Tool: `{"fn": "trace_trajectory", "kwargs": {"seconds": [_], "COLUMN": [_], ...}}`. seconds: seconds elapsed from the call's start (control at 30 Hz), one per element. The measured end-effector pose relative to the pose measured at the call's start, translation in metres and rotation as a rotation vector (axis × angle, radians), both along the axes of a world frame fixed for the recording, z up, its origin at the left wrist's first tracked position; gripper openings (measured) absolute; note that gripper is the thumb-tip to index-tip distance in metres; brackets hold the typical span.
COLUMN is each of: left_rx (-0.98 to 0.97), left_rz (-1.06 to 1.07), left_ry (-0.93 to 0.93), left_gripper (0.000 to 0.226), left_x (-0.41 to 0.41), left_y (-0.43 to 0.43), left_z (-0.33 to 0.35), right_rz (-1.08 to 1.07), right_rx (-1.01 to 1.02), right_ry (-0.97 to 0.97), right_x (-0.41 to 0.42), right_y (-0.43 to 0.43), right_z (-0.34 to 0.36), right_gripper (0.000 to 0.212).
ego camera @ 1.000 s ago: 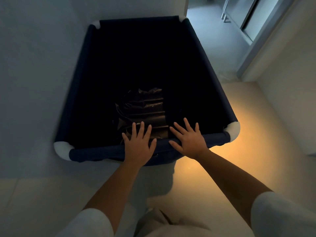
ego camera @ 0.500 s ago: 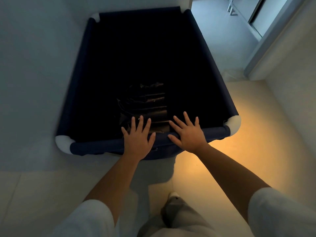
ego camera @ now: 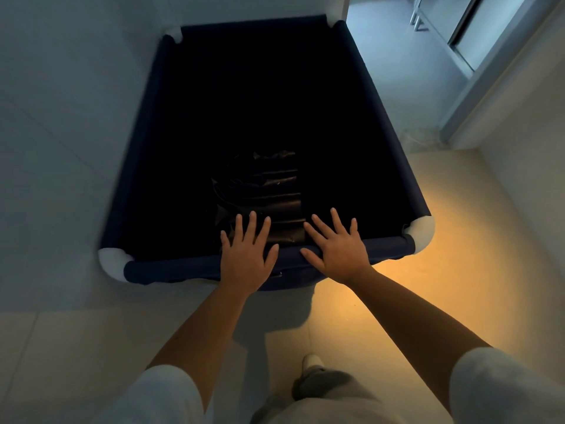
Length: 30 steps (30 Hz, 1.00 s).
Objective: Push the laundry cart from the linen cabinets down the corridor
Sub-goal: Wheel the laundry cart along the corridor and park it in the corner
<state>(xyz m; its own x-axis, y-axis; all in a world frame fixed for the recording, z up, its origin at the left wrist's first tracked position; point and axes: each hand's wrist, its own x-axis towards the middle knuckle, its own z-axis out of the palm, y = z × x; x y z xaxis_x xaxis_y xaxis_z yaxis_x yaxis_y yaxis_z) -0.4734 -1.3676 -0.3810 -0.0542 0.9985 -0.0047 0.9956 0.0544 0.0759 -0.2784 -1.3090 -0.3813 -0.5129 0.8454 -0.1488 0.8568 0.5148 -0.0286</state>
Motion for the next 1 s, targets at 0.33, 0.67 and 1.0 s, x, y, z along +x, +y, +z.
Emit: {"fn": "trace_trajectory", "kwargs": {"seconds": [0.33,0.67,1.0], "left_rx": [0.069,0.055,0.041], "left_rz": [-0.094,-0.066,-0.016], "left_ry": [0.054,0.037,0.051], "left_gripper": [0.061,0.06,0.071], "left_x": [-0.005,-0.004,-0.027], "left_y": [0.003,0.003,-0.012], "left_z": [0.003,0.004,0.005], "right_rz": [-0.007,-0.03,-0.144], "right_rx": [0.018,0.028,0.039], "right_ry": [-0.008,-0.052,0.021], "right_x": [-0.001,-0.003,-0.033], "right_y": [-0.004,-0.006,-0.032], "right_z": [0.004,0.005,0.001], "right_gripper": [0.068,0.067,0.07]}}
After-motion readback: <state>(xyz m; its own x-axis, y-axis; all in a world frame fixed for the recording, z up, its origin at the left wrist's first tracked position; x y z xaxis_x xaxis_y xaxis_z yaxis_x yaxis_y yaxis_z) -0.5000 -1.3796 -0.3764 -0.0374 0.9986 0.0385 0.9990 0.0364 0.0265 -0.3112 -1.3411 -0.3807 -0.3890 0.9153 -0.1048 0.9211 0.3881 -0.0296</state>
